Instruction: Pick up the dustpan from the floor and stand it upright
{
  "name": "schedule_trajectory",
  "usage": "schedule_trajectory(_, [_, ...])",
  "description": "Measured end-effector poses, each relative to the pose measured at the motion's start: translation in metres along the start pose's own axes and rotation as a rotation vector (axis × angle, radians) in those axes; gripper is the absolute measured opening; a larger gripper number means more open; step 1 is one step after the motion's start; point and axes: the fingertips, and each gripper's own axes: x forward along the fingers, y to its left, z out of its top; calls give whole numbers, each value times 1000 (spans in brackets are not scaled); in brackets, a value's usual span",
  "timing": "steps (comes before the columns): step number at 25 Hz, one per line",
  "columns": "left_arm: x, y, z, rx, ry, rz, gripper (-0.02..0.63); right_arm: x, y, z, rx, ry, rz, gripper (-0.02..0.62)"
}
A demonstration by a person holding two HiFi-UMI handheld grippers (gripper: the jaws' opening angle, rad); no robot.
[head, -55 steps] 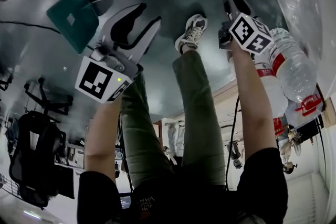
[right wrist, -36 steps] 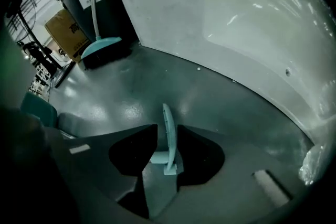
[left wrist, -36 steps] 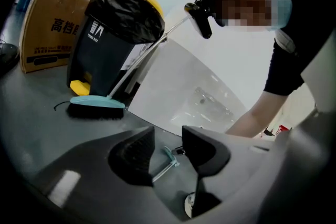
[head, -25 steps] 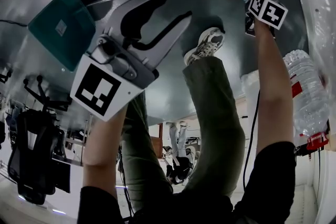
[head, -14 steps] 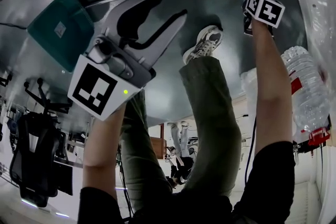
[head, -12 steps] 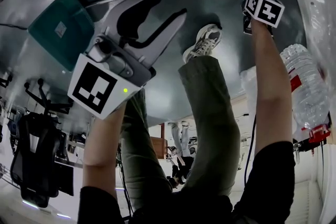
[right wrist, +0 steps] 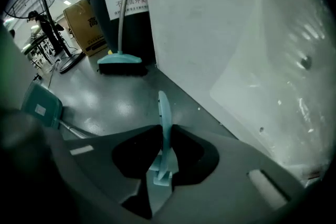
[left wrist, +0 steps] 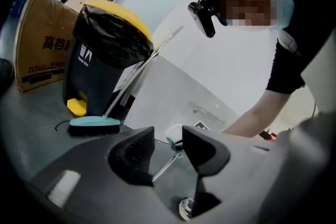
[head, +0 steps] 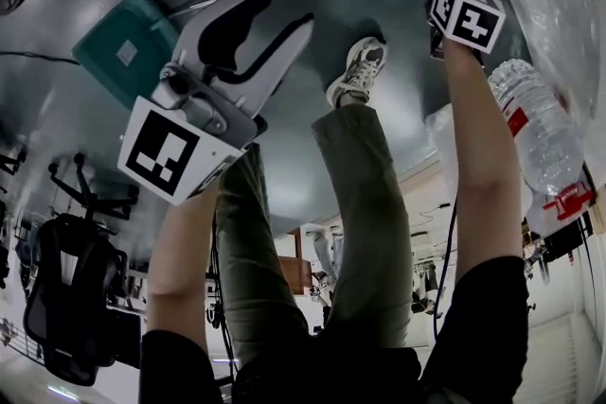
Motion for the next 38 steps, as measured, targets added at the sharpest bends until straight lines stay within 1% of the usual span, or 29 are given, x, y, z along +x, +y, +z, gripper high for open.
schedule_trajectory(2, [-22,1,18,20,-16,9,173,-26,7,24,-12,-21,-20,64])
schedule_trajectory(7, [-74,1,60,1,-45,45,173,-90,19,86,-45,-76,-63,66])
schedule_trajectory(12, [-114,-3,85,-20,-69,79,173,-139,39,142,-99,-144,-70,71])
schedule_trajectory(15, [-135,-8,100,-28,-86,97,173,-166,52,167,-127,-173,-67,72])
schedule_trajectory(21, [-173,-14,129,-40,-122,118,173,-217,72,206,-187,-224,-85,75])
schedule_trajectory(26, [-196,-17,154,-33,-152,126,173,-254,75,234,-242,-252,-117,78])
schedule_trajectory(31, [-216,-21,172,-32,-178,151,173,-285,73,251,-273,-270,-147,80])
schedule_trajectory(38, [-232,-31,185,-38,-201,180,173,-314,68,269,-327,-294,-174,81])
